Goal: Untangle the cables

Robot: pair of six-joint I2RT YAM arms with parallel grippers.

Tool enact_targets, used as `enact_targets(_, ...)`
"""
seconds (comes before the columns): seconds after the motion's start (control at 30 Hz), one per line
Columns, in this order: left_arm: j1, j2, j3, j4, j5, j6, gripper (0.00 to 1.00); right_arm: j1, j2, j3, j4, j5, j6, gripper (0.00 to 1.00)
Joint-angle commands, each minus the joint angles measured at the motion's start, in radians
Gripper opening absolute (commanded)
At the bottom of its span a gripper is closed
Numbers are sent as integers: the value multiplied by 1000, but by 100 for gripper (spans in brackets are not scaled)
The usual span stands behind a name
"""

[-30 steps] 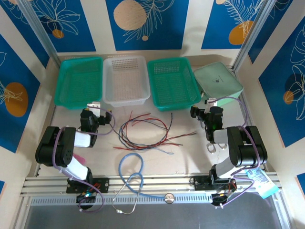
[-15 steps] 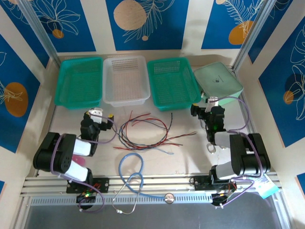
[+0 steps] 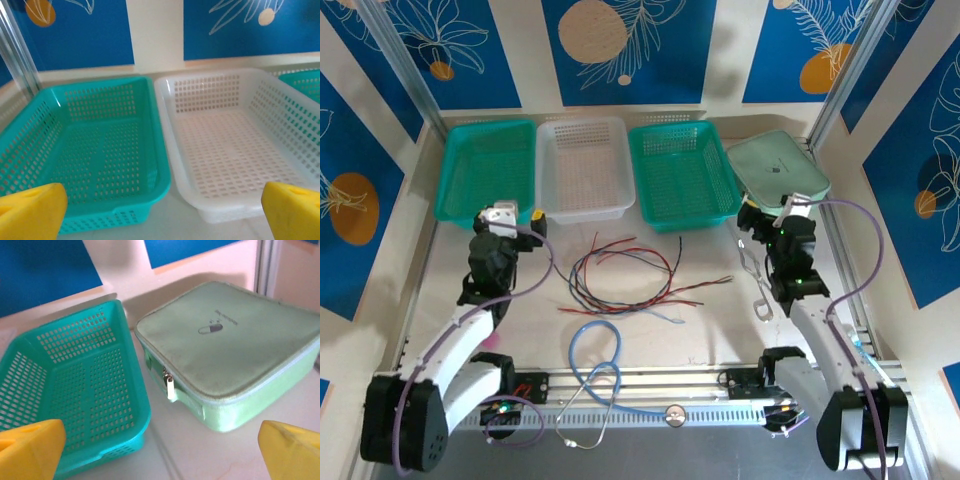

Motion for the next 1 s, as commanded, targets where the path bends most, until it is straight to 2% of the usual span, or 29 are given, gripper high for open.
enact_targets(0.0,-41,-54,154,-456,69,-105,100,8,-25,100,-440,-2,208,99)
enact_targets(0.07,-84,-71,202,-562,97,-143,99,20,-5,154,-619,-20,332,99)
enact_targets(0.17,-180,-72,227,-651,123,-168,99,49,40,180,-790,-63,453,99)
enact_targets(0.33,-338,-17,236,-699,96,-235,99,128,96,132,-843,-118,597,99)
enact_targets(0.4,-387,12,242,-707,82,-246,98,152,104,101,-820,-121,657,99)
enact_targets(0.43,-413,28,251,-717,54,-254,98,160,105,81,-788,-130,671,96)
enact_targets(0.5,-454,60,262,-729,10,-257,98,178,117,61,-750,-115,697,87)
enact_targets(0.6,-503,97,263,-713,-27,-268,97,194,163,56,-745,-29,757,68)
enact_targets(0.83,-559,183,259,-658,-40,-289,95,227,343,104,-660,7,761,64)
enact_targets(0.97,-569,226,265,-628,-28,-300,96,239,449,157,-636,8,757,57)
